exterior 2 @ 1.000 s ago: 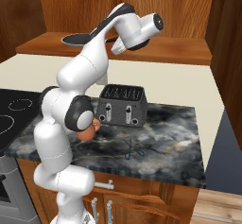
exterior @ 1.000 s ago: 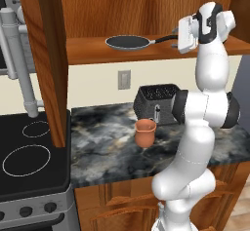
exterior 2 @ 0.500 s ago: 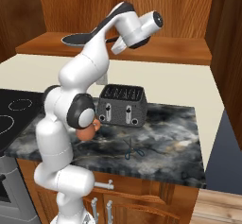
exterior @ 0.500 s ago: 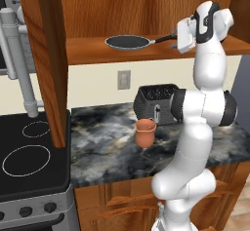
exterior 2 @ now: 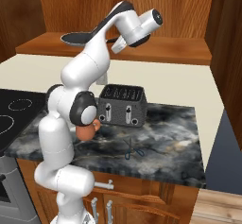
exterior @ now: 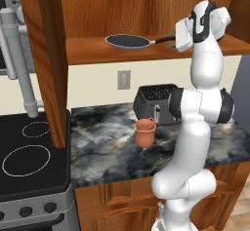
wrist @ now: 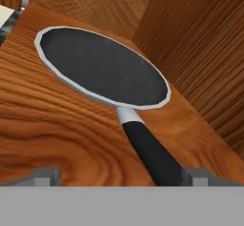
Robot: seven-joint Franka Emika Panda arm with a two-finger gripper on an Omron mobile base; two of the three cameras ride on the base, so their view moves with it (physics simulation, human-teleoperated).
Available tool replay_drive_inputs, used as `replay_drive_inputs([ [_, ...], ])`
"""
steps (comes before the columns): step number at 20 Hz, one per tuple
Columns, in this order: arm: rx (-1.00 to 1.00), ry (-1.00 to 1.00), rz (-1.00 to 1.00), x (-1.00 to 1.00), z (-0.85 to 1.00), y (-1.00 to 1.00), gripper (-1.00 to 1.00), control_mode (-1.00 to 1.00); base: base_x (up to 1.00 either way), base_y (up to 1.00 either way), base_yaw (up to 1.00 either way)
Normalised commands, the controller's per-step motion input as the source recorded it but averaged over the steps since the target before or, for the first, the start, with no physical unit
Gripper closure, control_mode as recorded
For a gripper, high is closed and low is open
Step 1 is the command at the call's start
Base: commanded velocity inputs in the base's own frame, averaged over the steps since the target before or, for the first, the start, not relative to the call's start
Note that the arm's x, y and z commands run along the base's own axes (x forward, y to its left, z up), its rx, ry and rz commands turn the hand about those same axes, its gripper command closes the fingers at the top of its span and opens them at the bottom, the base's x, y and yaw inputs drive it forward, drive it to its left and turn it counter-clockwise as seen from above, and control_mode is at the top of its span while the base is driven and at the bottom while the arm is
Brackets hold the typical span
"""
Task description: Pick the pan from the cabinet and place it on the stove. Then turn on the stove burner for the pan.
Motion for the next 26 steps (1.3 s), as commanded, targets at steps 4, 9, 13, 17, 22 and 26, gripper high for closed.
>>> replay_drive_inputs([
  [4,0.0,0.0,0.0,0.42,-0.1,-0.03,-1.0,-1.0,0.0,0.0,0.0],
  [9,0.0,0.0,0.01,0.46,-0.19,-0.05,-1.0,-1.0,0.0,0.0,0.0],
  [13,0.0,0.04,0.03,0.45,-0.28,-0.12,-1.0,-1.0,0.0,0.0,0.0],
  [17,0.0,0.06,0.03,0.4,-0.29,-0.19,-1.0,-1.0,0.0,0.0,0.0],
  [22,0.0,0.08,0.06,0.16,-0.31,-0.05,-1.0,-1.0,0.0,0.0,0.0],
  [26,-0.01,0.06,0.08,0.01,-0.35,0.0,1.0,-1.0,0.0,0.0,0.0],
])
